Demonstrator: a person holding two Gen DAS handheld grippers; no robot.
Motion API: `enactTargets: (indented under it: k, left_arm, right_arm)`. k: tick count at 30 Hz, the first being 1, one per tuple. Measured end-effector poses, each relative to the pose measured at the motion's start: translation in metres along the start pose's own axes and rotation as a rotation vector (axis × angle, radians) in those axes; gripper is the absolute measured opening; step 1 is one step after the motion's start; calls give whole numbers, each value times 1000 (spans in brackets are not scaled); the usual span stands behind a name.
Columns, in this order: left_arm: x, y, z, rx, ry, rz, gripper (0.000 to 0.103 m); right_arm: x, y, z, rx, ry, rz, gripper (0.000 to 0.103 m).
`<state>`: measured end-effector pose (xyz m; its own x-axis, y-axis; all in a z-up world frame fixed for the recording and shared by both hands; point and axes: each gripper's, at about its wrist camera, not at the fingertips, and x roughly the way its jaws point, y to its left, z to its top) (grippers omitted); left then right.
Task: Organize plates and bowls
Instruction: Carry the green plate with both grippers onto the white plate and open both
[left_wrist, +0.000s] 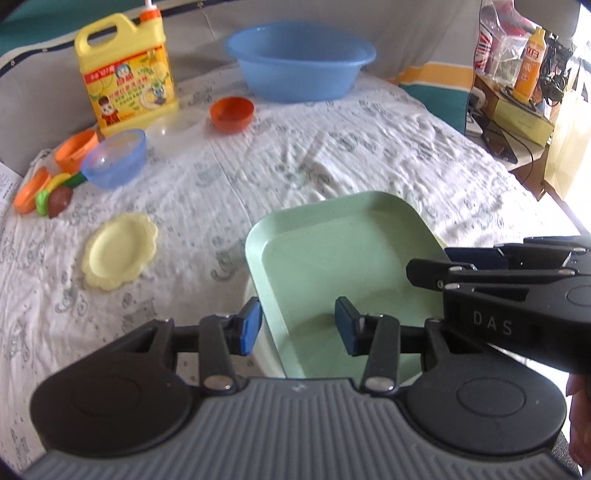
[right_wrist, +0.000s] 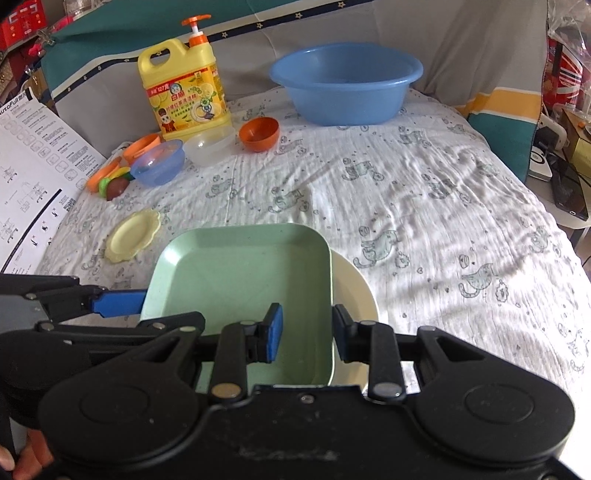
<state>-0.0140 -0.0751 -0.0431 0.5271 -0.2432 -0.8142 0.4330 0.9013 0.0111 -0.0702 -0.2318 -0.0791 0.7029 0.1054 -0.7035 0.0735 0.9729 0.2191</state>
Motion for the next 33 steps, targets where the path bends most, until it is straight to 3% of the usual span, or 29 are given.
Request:
enactTargets:
  k: [11, 13, 14, 15, 16, 17, 18, 21, 33]
  left_arm:
    - [16, -2, -2, -6, 54, -18, 44]
    - [17, -2, -2, -7, 60, -23, 48]
    - [17, -2, -2, -9, 63, -27, 50]
    - [16, -2, -1, -9, 61, -26, 57]
    - [15, -2, -1, -10, 55, -23, 69]
    - [13, -1, -1, -12, 46, -19, 75]
    - [10, 0, 0, -15, 33, -15, 86]
    - [-1, 5, 3, -27, -10, -4, 102]
    - [-5, 36, 2, -134, -15, 7, 103]
  right_arm:
    - [11, -5, -4, 9, 30, -6, 31]
    - [12, -7, -4, 16, 30, -6, 32]
    - [12, -8, -4, 21, 29, -1, 40]
    - [11, -8, -3, 30, 23, 0, 59]
    - [10, -9, -2, 39, 14, -1, 70]
    - [8, -10, -1, 46, 1, -1, 87]
    - [5, -10, 0, 50, -15, -2, 94]
    - [-2, -11, 5, 52, -47, -13, 102]
    - [-1, -18, 10, 117, -34, -48, 103]
